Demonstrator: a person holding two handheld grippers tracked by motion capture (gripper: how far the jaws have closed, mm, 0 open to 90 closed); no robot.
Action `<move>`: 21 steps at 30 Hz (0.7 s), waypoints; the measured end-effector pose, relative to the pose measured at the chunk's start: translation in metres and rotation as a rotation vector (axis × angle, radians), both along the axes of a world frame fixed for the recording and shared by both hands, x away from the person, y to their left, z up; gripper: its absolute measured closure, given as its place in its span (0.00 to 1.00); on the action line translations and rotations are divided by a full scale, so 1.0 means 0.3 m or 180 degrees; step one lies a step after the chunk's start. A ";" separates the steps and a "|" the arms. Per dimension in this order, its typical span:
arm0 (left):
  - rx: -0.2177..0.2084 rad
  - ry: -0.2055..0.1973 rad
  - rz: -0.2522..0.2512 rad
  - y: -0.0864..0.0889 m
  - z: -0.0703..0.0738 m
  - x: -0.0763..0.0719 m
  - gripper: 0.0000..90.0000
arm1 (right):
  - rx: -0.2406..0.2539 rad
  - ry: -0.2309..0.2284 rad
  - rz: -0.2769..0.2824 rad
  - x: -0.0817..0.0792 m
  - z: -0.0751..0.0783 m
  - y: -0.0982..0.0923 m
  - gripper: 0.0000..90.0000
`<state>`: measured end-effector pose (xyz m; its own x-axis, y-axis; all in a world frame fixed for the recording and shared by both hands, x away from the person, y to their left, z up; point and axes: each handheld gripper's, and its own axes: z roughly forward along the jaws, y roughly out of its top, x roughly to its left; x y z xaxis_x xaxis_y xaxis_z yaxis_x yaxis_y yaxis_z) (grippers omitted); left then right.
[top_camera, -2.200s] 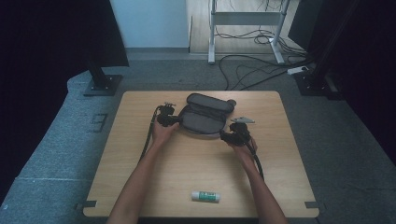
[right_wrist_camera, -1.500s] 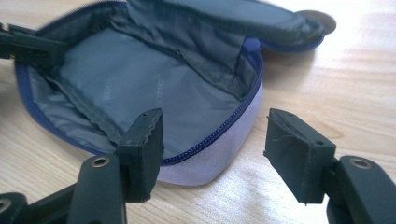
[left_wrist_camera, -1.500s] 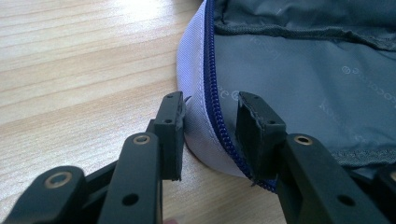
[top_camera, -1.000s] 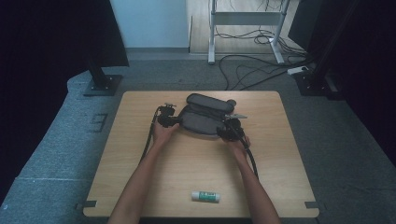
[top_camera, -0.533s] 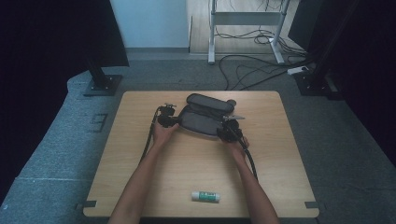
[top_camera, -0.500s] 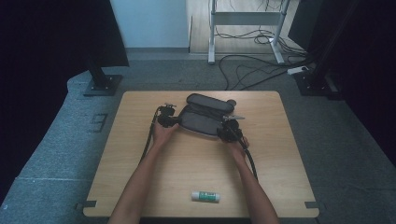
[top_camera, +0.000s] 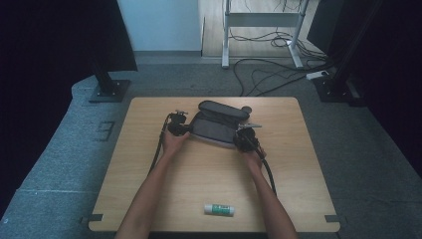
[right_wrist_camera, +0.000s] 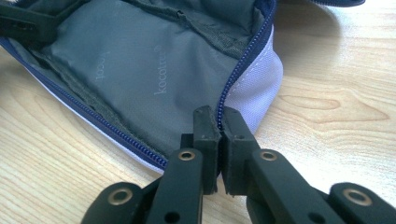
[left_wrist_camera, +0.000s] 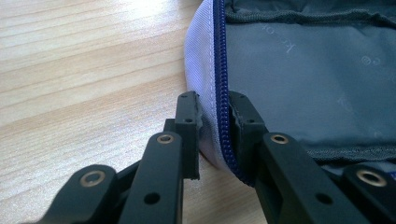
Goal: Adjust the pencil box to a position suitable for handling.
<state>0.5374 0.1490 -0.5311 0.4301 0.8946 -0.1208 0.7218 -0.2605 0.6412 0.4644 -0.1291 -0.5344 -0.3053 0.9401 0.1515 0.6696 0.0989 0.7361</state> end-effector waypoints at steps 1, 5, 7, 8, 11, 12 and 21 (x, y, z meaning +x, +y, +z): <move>0.0001 -0.0002 -0.0002 0.000 0.000 0.000 0.85 | 0.0014 -0.0002 -0.0003 0.000 0.000 -0.001 0.96; 0.0004 -0.0028 0.0000 0.000 0.000 -0.004 0.88 | 0.0019 -0.0050 0.0010 -0.005 0.000 -0.003 0.97; -0.0012 -0.0044 -0.0012 0.001 -0.001 -0.009 0.89 | 0.0014 -0.0108 0.0019 -0.012 0.000 -0.005 0.97; -0.0019 -0.0052 -0.0017 0.001 -0.001 -0.012 0.90 | 0.0009 -0.0134 0.0018 -0.016 0.001 -0.005 0.97; -0.0056 -0.0055 -0.0048 0.004 0.000 -0.019 0.91 | 0.0012 -0.0191 0.0031 -0.026 0.006 -0.011 0.97; -0.0066 -0.0060 -0.0057 0.005 0.001 -0.023 0.92 | 0.0019 -0.0211 0.0030 -0.030 0.009 -0.014 0.97; -0.0129 -0.0181 -0.0112 0.017 0.047 -0.071 0.93 | 0.0077 -0.0360 0.0096 -0.068 0.059 -0.025 0.97</move>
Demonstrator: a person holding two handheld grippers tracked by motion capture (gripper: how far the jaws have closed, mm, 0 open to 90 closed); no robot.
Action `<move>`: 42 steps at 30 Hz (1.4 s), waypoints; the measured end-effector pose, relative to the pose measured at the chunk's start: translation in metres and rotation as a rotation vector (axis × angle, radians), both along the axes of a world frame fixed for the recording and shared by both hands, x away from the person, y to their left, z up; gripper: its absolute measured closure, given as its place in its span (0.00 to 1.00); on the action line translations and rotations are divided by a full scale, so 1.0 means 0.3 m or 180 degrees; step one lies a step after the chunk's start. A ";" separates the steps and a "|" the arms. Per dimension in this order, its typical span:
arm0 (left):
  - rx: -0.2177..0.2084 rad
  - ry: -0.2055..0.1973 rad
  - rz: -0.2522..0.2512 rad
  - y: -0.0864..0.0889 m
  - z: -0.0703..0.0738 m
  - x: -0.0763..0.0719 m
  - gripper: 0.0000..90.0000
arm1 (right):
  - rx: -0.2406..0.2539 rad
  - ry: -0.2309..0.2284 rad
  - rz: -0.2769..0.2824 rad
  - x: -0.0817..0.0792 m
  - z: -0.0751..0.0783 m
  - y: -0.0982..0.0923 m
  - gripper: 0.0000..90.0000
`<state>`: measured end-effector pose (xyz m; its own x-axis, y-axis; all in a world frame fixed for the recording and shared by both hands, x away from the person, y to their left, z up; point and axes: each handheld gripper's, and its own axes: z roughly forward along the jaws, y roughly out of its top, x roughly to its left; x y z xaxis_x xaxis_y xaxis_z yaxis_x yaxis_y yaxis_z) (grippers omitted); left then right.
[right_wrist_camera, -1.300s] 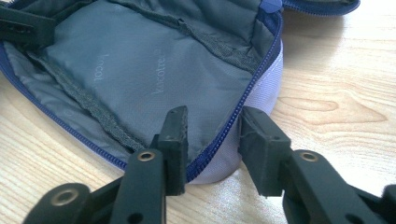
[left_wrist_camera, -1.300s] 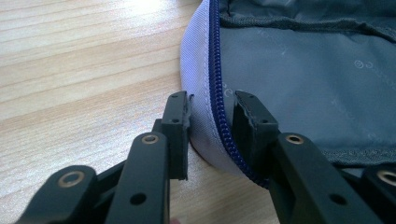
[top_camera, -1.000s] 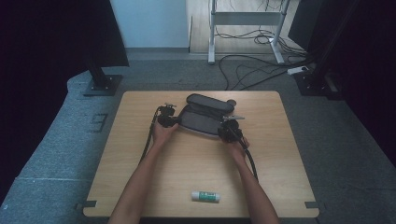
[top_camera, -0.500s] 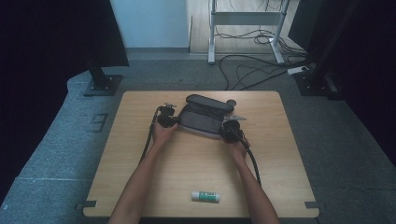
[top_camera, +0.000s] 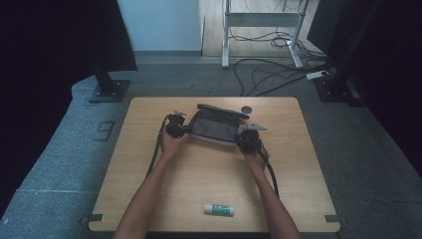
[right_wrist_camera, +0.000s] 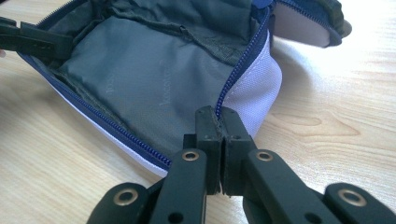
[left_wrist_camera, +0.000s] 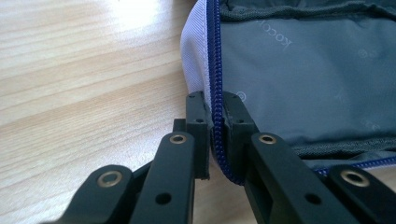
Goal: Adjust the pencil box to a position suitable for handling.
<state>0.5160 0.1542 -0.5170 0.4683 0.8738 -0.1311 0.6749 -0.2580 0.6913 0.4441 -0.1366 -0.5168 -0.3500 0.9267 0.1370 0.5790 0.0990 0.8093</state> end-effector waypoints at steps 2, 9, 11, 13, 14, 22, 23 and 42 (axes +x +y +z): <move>0.0001 -0.0015 -0.0016 0.004 0.008 -0.013 0.93 | 0.0010 -0.0019 0.0022 -0.010 0.009 0.000 0.97; -0.0023 -0.0038 -0.0047 0.021 0.018 -0.071 0.93 | 0.0026 -0.0070 0.0095 -0.051 0.020 0.003 0.97; -0.0030 -0.0049 -0.0065 0.025 0.021 -0.089 0.93 | 0.0023 -0.0073 0.0120 -0.068 0.023 0.003 0.97; -0.0034 -0.0070 -0.0077 0.028 0.026 -0.111 0.93 | 0.0037 -0.0085 0.0134 -0.083 0.028 0.003 0.97; -0.0022 -0.0092 -0.0085 0.029 0.030 -0.123 0.93 | 0.0026 -0.0099 0.0146 -0.092 0.031 0.002 0.97; -0.0064 -0.0171 -0.0148 0.040 0.053 -0.194 0.93 | 0.0022 -0.0180 0.0228 -0.160 0.053 -0.001 0.97; -0.0066 -0.0177 -0.0153 0.040 0.055 -0.198 0.93 | 0.0027 -0.0190 0.0228 -0.166 0.055 -0.001 0.97; -0.0142 -0.0249 -0.0231 0.072 0.069 -0.284 0.95 | 0.0048 -0.0245 0.0353 -0.246 0.044 0.009 0.97</move>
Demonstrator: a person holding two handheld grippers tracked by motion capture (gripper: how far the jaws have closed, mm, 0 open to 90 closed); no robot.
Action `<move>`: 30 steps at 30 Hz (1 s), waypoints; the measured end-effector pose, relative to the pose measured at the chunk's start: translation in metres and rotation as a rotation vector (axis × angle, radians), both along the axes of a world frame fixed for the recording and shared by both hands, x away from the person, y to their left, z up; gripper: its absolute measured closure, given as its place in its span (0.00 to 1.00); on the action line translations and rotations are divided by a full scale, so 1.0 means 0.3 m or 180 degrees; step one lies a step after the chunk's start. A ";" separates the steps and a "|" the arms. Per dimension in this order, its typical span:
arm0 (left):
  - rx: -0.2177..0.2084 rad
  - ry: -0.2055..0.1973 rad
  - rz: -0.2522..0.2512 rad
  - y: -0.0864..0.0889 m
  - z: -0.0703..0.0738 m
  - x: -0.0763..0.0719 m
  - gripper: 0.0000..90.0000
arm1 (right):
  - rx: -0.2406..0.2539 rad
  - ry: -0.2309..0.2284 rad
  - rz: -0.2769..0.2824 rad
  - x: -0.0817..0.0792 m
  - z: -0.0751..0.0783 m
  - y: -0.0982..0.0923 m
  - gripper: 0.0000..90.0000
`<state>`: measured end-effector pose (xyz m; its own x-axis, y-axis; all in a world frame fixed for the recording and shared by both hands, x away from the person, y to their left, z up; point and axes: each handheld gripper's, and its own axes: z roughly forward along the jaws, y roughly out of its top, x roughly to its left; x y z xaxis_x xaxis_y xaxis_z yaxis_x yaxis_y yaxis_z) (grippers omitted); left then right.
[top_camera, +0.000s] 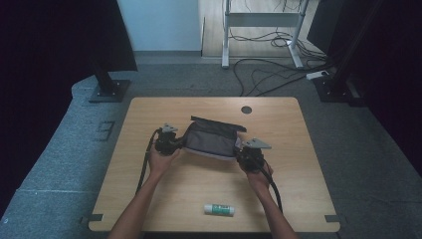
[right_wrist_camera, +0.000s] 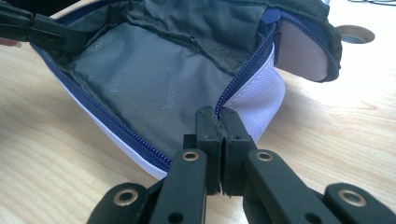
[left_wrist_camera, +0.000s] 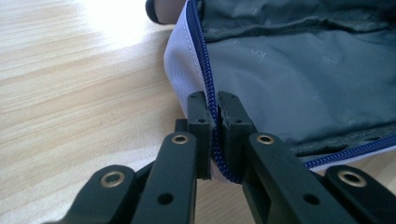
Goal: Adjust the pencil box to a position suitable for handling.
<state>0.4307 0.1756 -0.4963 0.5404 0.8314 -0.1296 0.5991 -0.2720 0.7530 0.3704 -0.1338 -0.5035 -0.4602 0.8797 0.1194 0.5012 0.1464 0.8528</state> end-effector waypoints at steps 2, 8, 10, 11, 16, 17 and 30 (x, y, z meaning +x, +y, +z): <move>-0.0004 -0.0003 -0.0001 0.004 -0.001 -0.009 0.95 | -0.0010 0.0001 0.0023 -0.012 -0.002 0.004 0.97; -0.0018 0.0037 -0.0038 0.014 -0.020 -0.031 0.96 | -0.0044 -0.0032 0.0064 -0.043 -0.007 0.011 0.97; -0.0041 0.0026 -0.0037 0.017 -0.019 -0.041 0.96 | -0.0030 -0.0053 0.0072 -0.054 -0.006 0.011 0.97; -0.0046 0.0021 -0.0046 0.019 -0.016 -0.047 0.96 | -0.0020 -0.0066 0.0076 -0.061 -0.006 0.012 0.97; -0.0057 -0.0019 -0.0089 0.030 0.000 -0.086 0.96 | -0.0014 -0.0099 0.0142 -0.102 0.001 0.015 0.97; -0.0048 -0.0020 -0.0106 0.032 0.002 -0.095 0.96 | -0.0010 -0.0101 0.0154 -0.111 0.001 0.015 0.97; -0.0013 0.0142 -0.0125 0.039 -0.070 -0.148 0.96 | -0.0030 0.0050 0.0233 -0.165 -0.070 0.021 0.97</move>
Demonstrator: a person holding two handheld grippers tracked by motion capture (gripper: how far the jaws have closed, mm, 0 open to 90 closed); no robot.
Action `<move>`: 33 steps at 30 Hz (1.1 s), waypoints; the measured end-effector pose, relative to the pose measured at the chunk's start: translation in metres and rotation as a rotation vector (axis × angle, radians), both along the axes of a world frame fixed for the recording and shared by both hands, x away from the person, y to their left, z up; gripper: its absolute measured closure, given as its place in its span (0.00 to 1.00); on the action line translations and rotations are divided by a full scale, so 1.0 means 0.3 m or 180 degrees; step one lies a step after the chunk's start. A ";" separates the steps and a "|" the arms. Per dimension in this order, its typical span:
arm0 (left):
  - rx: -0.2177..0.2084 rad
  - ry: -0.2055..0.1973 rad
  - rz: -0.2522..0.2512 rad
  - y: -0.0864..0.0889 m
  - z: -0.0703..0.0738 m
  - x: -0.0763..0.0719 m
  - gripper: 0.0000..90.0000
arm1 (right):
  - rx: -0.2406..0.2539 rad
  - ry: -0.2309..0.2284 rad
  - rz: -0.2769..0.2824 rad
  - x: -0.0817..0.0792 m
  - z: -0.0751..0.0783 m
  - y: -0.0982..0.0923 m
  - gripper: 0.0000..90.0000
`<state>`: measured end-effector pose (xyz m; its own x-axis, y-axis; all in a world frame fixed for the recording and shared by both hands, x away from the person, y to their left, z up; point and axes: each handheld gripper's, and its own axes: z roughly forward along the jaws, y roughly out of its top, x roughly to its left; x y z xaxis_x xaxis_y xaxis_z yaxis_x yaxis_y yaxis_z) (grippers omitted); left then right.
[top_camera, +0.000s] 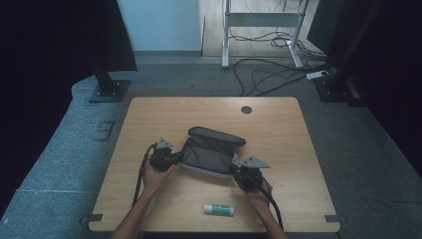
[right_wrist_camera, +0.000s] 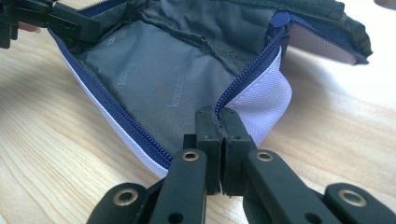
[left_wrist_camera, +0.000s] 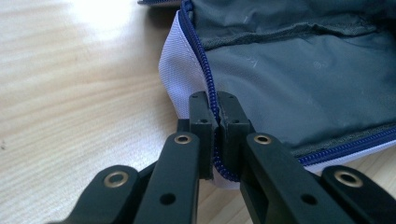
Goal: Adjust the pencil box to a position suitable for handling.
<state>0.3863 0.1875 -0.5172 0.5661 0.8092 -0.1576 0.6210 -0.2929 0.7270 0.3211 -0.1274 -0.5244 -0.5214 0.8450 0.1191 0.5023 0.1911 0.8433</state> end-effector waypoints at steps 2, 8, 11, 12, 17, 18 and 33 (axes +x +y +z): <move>0.0042 0.0026 -0.0013 -0.001 -0.011 0.003 0.96 | -0.0003 0.0049 -0.0006 0.006 -0.015 0.000 0.97; 0.0046 0.0062 0.0000 -0.008 -0.031 0.005 0.94 | -0.0008 0.0149 -0.0019 0.016 -0.046 -0.003 0.97; 0.0035 0.0071 0.0015 -0.008 -0.039 0.005 0.92 | -0.0012 0.0183 -0.0034 0.019 -0.053 -0.008 0.96; -0.0002 0.0073 0.0038 -0.007 -0.042 0.004 0.89 | -0.0015 0.0192 -0.0041 0.020 -0.056 -0.010 0.95; -0.0106 0.0094 0.0141 0.007 -0.047 0.012 0.61 | 0.0059 0.0122 -0.0186 0.017 -0.052 -0.026 0.68; -0.0084 0.0067 0.0168 0.009 -0.047 0.012 0.56 | 0.0103 0.0106 -0.0178 0.017 -0.050 -0.030 0.64; -0.0357 -0.0066 0.0214 0.030 -0.015 0.010 0.18 | 0.0264 -0.0001 -0.0139 -0.008 -0.035 -0.072 0.48</move>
